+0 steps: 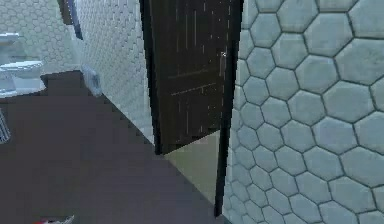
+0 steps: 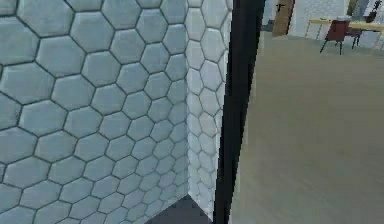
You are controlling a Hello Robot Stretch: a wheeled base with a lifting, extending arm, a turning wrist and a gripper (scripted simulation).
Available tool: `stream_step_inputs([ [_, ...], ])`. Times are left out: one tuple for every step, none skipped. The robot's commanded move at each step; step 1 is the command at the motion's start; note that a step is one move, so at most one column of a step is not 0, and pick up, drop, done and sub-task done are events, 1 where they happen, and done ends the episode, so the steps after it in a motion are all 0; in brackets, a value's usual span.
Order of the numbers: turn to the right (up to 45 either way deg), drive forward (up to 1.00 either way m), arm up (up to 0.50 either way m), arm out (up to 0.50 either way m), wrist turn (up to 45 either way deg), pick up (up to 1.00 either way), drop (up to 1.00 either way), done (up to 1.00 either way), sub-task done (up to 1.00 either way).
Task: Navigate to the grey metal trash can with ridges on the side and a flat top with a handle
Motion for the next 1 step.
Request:
stream_step_inputs([
  [45.0, 0.0, 0.0, 0.0, 0.0, 0.0, 0.0, 0.0, 0.0],
])
